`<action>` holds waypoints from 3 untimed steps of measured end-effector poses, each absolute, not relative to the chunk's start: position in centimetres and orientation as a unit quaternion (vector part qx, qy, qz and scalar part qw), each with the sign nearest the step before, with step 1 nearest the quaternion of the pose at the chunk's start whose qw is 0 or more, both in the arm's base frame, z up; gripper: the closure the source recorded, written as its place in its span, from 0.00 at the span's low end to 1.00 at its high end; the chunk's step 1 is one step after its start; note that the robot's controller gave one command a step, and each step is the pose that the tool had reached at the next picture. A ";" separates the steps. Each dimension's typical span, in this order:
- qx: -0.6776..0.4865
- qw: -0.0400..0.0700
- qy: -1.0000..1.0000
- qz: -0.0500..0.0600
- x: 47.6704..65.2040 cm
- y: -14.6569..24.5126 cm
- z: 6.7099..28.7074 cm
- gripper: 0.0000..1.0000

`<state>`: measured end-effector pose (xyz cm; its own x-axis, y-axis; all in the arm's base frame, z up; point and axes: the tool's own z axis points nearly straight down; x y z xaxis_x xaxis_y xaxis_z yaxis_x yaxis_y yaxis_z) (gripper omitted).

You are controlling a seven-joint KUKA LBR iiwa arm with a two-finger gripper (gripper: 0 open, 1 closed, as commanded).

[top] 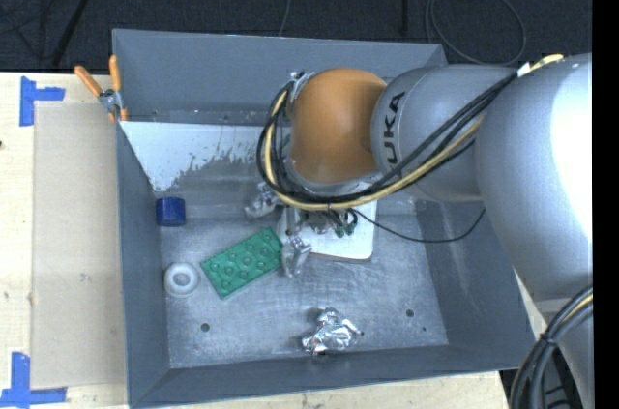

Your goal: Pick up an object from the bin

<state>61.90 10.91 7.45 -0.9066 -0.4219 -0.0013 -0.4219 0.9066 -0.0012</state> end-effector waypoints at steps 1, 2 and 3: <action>-0.341 0.002 0.940 0.000 61.0 12.8 10.1 0.00; -0.382 0.001 0.924 0.000 61.2 12.4 9.9 0.00; -0.425 0.000 0.905 0.000 61.5 12.8 7.4 0.00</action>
Offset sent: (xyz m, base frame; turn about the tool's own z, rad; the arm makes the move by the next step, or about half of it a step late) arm -0.0098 0.0179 0.0255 -0.2631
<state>61.52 12.77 7.44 -0.6384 -0.7697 -0.0007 -0.7697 0.6384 -0.0007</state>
